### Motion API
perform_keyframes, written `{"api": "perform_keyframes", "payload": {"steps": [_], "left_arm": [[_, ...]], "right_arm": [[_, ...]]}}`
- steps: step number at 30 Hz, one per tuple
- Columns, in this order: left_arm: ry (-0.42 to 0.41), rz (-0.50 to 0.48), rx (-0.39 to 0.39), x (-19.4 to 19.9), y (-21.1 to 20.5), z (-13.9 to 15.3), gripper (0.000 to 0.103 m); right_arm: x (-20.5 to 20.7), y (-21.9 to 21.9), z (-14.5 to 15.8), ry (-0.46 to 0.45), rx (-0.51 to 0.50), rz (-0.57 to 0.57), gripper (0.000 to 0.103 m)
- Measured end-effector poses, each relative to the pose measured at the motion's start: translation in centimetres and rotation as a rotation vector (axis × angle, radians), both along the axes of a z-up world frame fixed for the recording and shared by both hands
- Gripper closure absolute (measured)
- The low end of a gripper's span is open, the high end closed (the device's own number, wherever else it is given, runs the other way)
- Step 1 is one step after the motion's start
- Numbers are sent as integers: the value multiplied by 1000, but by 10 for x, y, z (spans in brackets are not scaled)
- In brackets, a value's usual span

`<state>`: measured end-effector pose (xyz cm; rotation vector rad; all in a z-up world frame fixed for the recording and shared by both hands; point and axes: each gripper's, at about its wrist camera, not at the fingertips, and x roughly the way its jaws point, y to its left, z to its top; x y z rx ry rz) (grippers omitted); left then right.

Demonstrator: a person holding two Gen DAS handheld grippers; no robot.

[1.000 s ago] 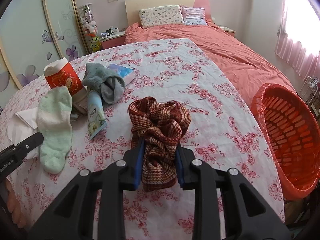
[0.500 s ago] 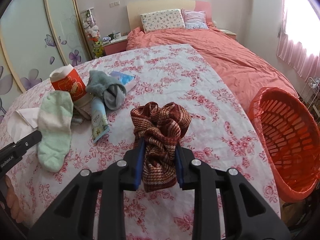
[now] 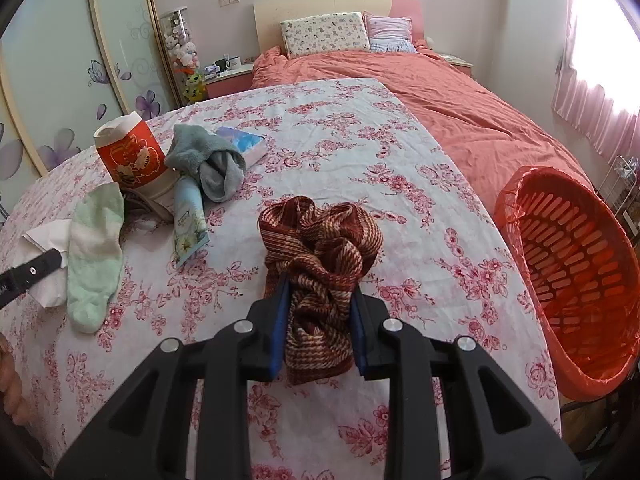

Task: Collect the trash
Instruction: 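Grasp the white tissue with the left tool while the right tool holds the scrunchie, then carry the tissue and scrunchie over the orange basket and open both tools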

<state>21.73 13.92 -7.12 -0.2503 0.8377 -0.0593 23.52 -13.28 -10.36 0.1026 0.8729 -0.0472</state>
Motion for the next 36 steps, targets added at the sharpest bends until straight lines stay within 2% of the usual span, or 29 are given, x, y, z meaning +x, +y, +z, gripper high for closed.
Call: {"api": "perform_keyframes", "payload": {"steps": [3, 5, 10, 17, 24, 30, 36], "left_arm": [[14, 1, 23, 2, -3, -3, 57], [20, -5, 39, 3, -6, -6, 62], [6, 2, 51, -1, -4, -1, 68], [-57, 39, 72, -11, 3, 29, 69], [-125, 32, 95, -23, -13, 61, 69], [-175, -24, 79, -30, -45, 83, 69], [-232, -128, 69, -36, -93, 102, 69]], "right_arm": [[1, 0, 0, 2, -4, 2, 76], [1, 1, 2, -4, -7, 6, 77], [-5, 1, 12, -27, 11, 9, 77], [-21, -2, 48, -123, 39, 9, 77], [-49, -10, 89, -246, 45, -1, 77], [-75, -27, 115, -332, 48, -36, 77], [-100, -49, 136, -410, 27, -91, 76]]}}
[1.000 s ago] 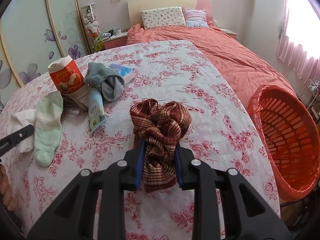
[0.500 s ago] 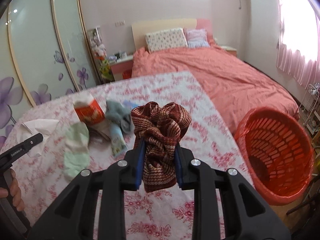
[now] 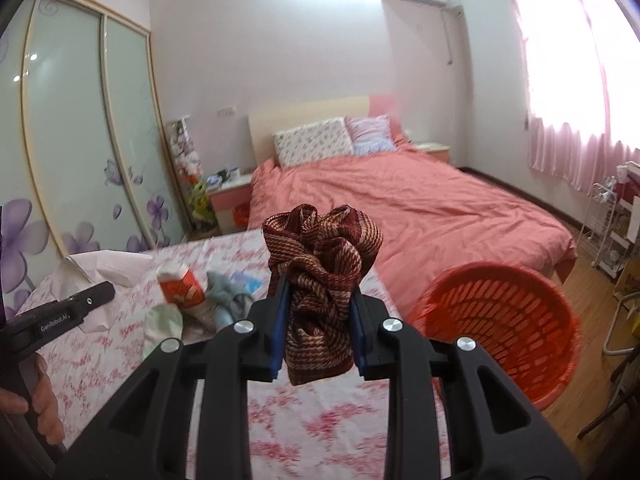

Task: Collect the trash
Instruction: 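Carry the tissue and scrunchie over the orange basket and open both tools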

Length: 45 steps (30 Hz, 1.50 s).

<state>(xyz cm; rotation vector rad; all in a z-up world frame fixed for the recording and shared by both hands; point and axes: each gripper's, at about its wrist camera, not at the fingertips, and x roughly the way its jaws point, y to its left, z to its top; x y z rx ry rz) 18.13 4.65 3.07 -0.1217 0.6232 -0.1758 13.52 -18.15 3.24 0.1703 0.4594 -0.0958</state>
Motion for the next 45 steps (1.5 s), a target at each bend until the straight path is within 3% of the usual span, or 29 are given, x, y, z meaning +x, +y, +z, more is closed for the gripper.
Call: {"api": "perform_keyframes", "payload": {"steps": [12, 23, 34, 37, 40, 42, 45], "left_arm": [[-8, -258, -20, 15, -117, 0, 69], [29, -465, -20, 26, -220, -18, 69], [107, -569, 4, 32, -284, -46, 68], [130, -570, 21, 33, -294, -52, 66], [161, -556, 32, 36, -298, -60, 53], [179, -540, 44, 37, -295, -65, 40], [199, -508, 57, 37, -291, -69, 38]], "right_arm": [[-37, -76, 13, -78, -12, -180, 76], [-46, -158, -21, -44, 47, -318, 76], [-39, -217, -55, -8, 122, -382, 76], [-33, -229, -60, -1, 152, -383, 74], [-25, -235, -66, 5, 171, -392, 61], [-20, -239, -72, 20, 174, -397, 61], [-19, -241, -78, 38, 176, -402, 53]]}}
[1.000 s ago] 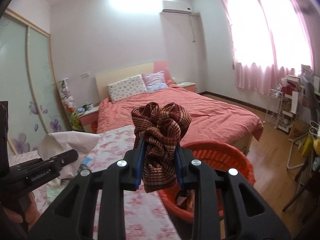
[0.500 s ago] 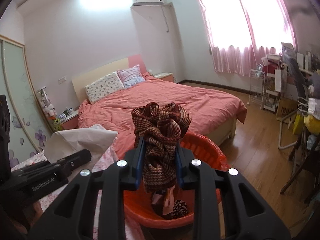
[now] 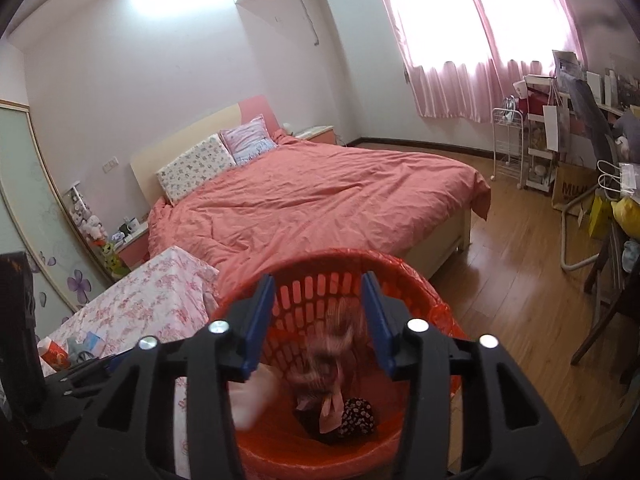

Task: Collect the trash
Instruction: 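Carry the tissue and scrunchie over the orange basket and open both tools, then return to the bed and grasp the mint-green sock with the left tool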

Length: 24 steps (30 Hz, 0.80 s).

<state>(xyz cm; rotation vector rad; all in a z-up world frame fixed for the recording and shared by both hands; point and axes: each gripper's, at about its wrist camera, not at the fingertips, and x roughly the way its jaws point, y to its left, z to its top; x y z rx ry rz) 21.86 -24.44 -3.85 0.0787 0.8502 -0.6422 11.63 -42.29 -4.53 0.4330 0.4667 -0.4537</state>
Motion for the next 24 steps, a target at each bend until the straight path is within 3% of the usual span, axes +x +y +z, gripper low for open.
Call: {"api": "perform_keyframes", "payload": {"steps": [5, 8, 17, 20, 24], "left_arm": [[-31, 83, 65, -6, 27, -1, 33], [-65, 132, 112, -12, 49, -2, 31], [-116, 316, 180, -19, 148, -5, 28], [-145, 401, 207, -22, 189, -5, 25], [-126, 545, 213, -13, 251, -10, 24]], "right_arm": [[-6, 15, 0, 27, -47, -7, 25], [-5, 30, -2, 58, -82, 10, 17], [8, 90, -10, 121, -136, 134, 12], [15, 118, -13, 137, -154, 197, 12], [29, 152, -14, 156, -162, 269, 12]]}}
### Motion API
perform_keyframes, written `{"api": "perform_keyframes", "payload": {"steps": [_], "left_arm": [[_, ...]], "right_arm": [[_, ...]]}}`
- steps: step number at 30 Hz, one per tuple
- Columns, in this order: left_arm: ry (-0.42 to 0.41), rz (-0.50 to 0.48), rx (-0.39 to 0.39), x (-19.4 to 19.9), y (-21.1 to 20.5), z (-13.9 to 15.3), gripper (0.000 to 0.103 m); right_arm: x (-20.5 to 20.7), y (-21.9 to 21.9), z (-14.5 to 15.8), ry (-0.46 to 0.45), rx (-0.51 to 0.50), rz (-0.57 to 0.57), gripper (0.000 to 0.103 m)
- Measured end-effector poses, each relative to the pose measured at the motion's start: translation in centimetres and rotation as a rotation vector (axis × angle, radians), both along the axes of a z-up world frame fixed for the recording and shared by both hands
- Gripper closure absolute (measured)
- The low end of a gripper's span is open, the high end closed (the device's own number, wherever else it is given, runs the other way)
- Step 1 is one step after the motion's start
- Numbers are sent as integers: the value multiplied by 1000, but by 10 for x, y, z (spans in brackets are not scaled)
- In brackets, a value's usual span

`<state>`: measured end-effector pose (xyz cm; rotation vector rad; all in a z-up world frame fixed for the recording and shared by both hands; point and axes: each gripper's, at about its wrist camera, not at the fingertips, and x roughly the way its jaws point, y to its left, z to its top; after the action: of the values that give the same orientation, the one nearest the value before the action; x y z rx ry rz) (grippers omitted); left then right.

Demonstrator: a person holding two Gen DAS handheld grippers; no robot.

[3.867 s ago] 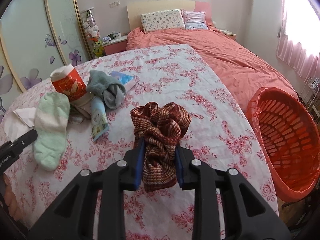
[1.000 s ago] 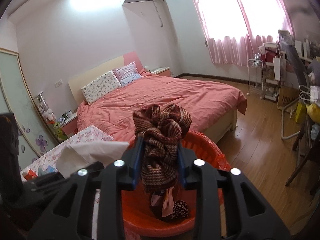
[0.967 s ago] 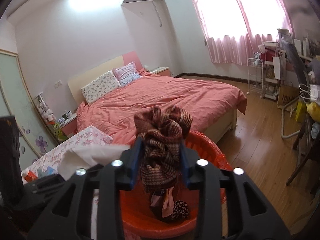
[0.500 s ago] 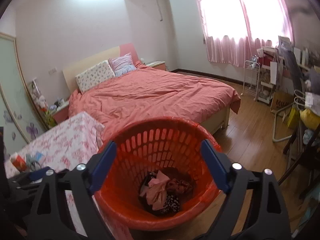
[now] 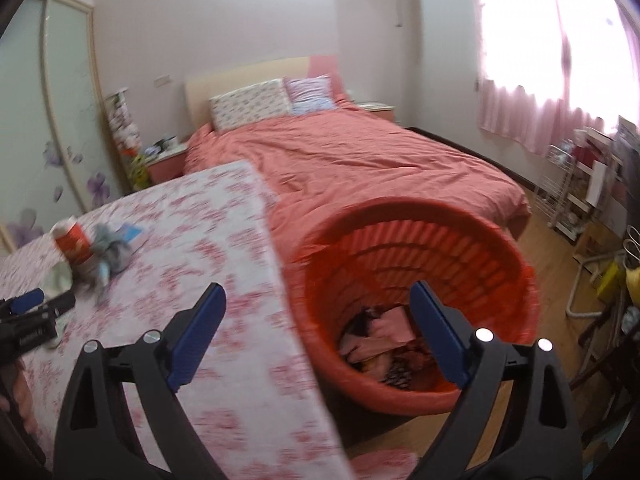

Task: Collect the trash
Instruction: 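Return to the bed and grasp the mint-green sock with the left tool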

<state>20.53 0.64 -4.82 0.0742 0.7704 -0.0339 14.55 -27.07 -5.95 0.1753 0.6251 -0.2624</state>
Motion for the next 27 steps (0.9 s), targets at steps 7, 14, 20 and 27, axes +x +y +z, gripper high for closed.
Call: {"api": "perform_keyframes", "payload": {"steps": [7, 14, 20, 27], "left_arm": [[90, 138, -83, 27, 60, -22, 24], [136, 156, -115, 48, 62, -33, 26], [135, 178, -140, 48, 81, -31, 70], [127, 237, -116, 38, 127, -34, 76]], "right_arm": [[27, 61, -10, 55, 5, 114, 12], [41, 97, -20, 103, 3, 174, 12], [48, 114, -21, 120, -2, 204, 11], [62, 136, -22, 127, -3, 257, 12]]}}
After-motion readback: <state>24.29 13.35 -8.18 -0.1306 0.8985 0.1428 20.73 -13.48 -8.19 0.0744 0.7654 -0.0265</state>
